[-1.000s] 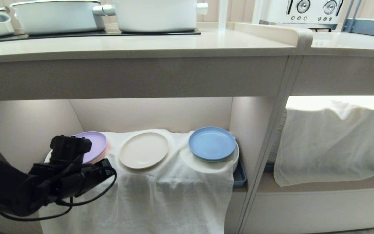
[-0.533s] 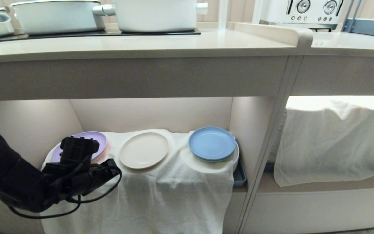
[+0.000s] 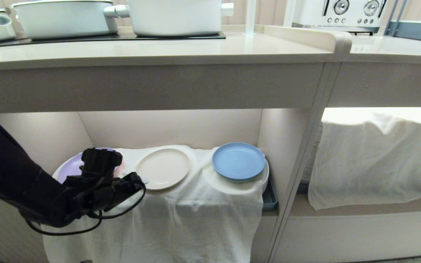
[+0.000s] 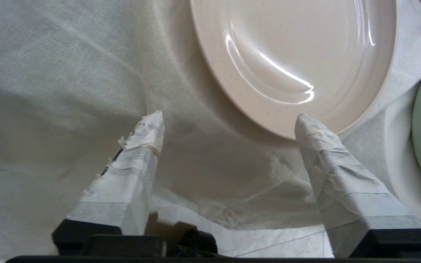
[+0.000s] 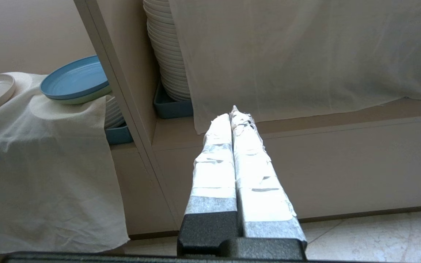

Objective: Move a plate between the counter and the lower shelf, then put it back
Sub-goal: Pick up the plate in the cupboard

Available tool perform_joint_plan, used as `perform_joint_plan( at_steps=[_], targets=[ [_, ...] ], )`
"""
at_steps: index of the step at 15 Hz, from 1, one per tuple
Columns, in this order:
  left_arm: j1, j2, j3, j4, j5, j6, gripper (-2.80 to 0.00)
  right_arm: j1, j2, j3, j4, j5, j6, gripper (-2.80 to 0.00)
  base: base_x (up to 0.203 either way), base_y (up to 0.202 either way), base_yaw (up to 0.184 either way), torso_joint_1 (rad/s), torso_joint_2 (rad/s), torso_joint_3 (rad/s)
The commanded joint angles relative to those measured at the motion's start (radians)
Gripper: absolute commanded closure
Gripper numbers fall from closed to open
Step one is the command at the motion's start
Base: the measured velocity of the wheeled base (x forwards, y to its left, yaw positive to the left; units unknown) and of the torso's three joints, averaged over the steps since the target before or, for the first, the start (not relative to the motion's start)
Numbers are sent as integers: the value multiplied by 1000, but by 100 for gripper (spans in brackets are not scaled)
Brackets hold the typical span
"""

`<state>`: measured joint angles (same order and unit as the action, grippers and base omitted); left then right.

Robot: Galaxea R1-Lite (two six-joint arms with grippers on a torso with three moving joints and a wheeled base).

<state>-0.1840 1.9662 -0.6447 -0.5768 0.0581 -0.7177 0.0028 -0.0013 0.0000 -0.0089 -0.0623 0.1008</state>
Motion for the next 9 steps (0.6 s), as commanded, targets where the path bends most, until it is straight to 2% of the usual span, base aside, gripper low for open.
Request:
perform_joint_plan(
  at_steps=[1, 9],
  targets=[
    [-2, 33, -21, -3, 2, -3, -280, 0, 1, 0, 0, -1, 0, 0, 0, 0, 0, 0, 0, 0],
    [-2, 92, -107, 3, 8, -2, -280, 0, 1, 0, 0, -1, 0, 0, 0, 0, 0, 0, 0, 0]
  ],
)
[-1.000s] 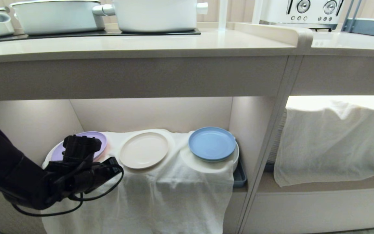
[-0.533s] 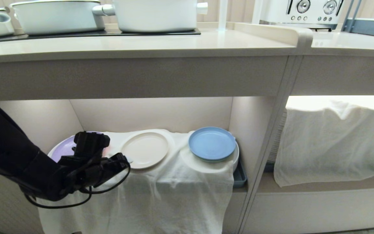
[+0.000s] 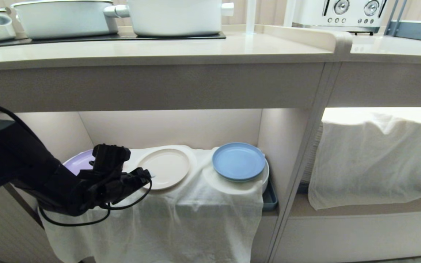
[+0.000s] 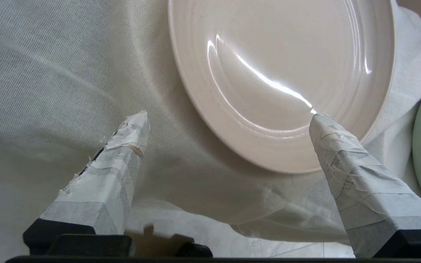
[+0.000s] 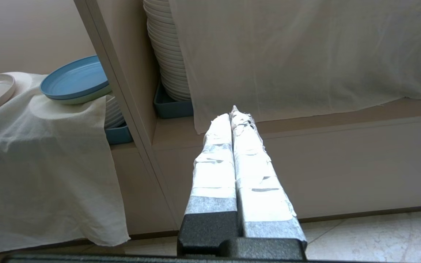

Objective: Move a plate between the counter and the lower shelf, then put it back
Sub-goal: Pick up the plate in the cupboard

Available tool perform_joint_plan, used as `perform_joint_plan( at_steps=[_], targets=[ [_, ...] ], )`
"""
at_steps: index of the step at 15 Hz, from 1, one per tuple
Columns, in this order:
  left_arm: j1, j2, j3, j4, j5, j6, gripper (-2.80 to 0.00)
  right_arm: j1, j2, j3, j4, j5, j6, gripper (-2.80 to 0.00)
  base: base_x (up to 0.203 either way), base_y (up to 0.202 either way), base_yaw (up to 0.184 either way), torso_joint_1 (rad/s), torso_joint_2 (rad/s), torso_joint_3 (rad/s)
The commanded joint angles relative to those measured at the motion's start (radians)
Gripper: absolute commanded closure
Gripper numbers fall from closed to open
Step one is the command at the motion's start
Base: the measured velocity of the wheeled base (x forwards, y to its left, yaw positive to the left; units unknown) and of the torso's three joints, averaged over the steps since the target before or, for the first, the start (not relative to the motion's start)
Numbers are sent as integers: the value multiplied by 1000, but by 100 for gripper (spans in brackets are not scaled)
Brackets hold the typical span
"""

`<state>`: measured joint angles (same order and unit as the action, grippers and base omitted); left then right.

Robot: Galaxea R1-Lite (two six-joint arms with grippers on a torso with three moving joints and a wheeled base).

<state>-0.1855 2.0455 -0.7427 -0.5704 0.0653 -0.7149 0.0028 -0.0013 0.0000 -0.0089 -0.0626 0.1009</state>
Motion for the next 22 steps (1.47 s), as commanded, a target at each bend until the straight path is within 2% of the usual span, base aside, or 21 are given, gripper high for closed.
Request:
perform_joint_plan(
  at_steps=[1, 13, 22],
  targets=[
    [1, 21, -20, -3, 2, -5, -280, 0, 1, 0, 0, 0, 0, 0, 0, 0, 0, 0, 0, 0],
    [4, 94, -98, -2, 8, -3, -280, 0, 1, 0, 0, 0, 0, 0, 0, 0, 0, 0, 0, 0],
    [4, 111, -142, 40, 8, -3, -280, 2, 1, 0, 0, 0, 0, 0, 0, 0, 0, 0, 0, 0]
  ],
)
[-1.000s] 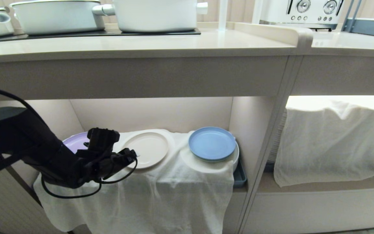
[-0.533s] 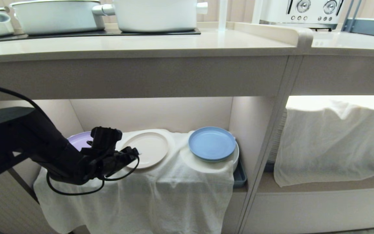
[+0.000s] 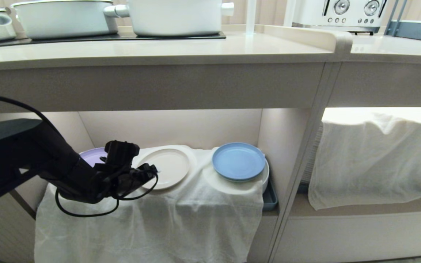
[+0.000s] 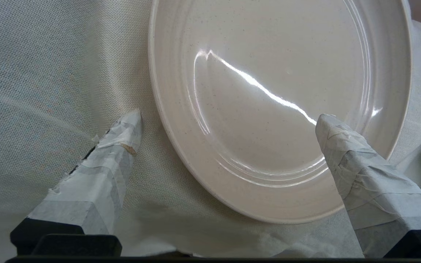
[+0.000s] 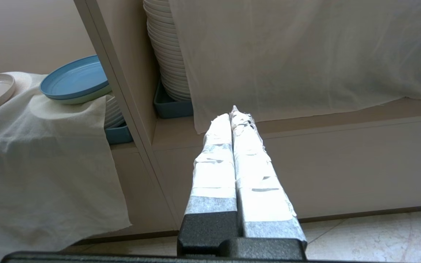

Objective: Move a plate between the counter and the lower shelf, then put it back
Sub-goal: Pick up the plate in the cupboard

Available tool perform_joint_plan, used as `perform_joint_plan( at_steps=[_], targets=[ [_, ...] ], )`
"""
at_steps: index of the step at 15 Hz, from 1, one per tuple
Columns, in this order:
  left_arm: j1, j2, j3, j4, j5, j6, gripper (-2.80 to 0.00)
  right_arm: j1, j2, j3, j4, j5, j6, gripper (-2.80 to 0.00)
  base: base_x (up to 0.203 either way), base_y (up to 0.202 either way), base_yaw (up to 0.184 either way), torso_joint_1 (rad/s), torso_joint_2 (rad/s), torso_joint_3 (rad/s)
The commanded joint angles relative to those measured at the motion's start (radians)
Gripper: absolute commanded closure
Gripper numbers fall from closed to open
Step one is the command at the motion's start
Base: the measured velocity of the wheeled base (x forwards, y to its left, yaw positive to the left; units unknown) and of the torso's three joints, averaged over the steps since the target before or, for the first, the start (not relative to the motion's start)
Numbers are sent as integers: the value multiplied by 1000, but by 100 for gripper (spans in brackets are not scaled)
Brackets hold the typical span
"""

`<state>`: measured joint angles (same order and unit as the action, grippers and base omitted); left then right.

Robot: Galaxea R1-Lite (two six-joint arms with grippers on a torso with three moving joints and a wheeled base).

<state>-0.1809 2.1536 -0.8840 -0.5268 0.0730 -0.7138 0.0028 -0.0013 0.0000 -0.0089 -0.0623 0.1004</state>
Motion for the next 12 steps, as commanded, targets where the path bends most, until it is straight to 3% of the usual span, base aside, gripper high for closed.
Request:
perform_joint_plan(
  at_steps=[1, 6, 7, 8, 12],
  targets=[
    [0, 3, -1, -4, 1, -4, -280, 0, 1, 0, 0, -1, 1, 0, 0, 0, 0, 0, 0, 0],
    [0, 9, -7, -5, 1, -4, -280, 0, 1, 0, 0, -1, 1, 0, 0, 0, 0, 0, 0, 0],
    [-1, 9, -7, -5, 1, -4, -206, 0, 1, 0, 0, -1, 1, 0, 0, 0, 0, 0, 0, 0],
    [-2, 9, -7, -5, 1, -4, 0, 0, 1, 0, 0, -1, 1, 0, 0, 0, 0, 0, 0, 0],
    [0, 9, -15, -4, 1, -3, 0, 0, 1, 0, 0, -1, 1, 0, 0, 0, 0, 0, 0, 0]
  ],
)
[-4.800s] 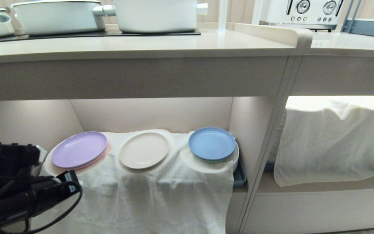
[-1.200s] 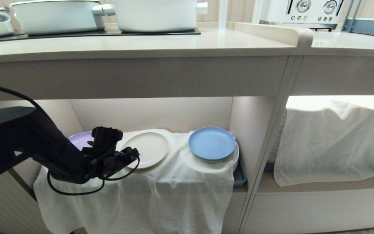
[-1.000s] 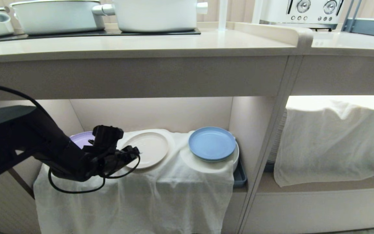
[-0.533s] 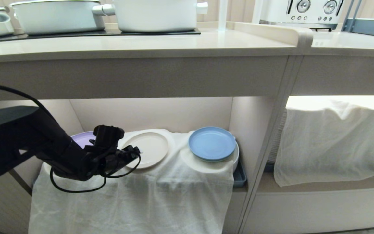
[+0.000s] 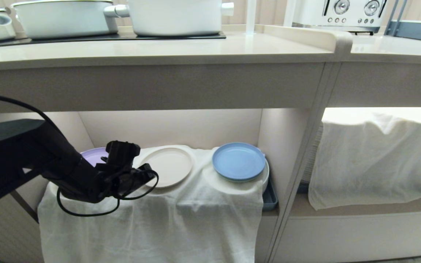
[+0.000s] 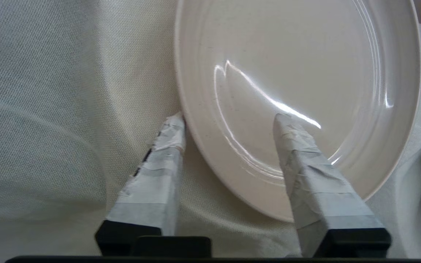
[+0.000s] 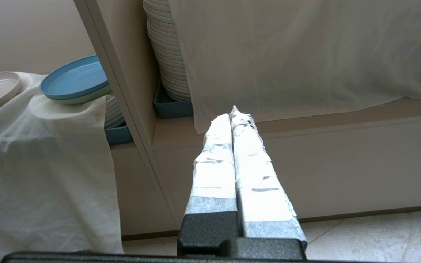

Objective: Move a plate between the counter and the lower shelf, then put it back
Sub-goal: Pick up the plate in the cupboard

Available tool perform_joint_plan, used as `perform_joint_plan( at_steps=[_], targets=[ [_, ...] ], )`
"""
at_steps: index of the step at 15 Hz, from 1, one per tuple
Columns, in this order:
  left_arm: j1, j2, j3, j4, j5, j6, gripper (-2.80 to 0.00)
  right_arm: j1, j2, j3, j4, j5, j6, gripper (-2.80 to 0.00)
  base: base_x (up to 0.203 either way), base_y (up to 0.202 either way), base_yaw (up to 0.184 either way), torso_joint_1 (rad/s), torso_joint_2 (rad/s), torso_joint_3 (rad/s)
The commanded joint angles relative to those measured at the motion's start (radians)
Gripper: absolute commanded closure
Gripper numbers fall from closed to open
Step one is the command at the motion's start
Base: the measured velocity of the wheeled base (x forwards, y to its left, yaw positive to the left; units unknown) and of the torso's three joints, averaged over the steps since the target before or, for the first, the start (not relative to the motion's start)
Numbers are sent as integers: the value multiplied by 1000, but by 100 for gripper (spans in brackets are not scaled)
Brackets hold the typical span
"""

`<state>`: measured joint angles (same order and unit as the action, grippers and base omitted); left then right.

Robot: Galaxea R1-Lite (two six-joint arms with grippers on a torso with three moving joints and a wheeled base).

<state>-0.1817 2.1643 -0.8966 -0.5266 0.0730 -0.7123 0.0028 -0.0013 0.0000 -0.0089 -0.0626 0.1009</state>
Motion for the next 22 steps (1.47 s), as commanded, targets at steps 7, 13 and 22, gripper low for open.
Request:
perform_joint_plan(
  at_steps=[7, 13, 22],
  targets=[
    [5, -3, -5, -3, 1, -2, 0, 0, 1, 0, 0, 0, 0, 0, 0, 0, 0, 0, 0, 0],
    [18, -31, 2, 33, 0, -6, 0, 0, 1, 0, 0, 0, 0, 0, 0, 0, 0, 0, 0, 0],
    [70, -101, 11, 102, -9, -108, 0, 0, 1, 0, 0, 0, 0, 0, 0, 0, 0, 0, 0, 0]
  ],
)
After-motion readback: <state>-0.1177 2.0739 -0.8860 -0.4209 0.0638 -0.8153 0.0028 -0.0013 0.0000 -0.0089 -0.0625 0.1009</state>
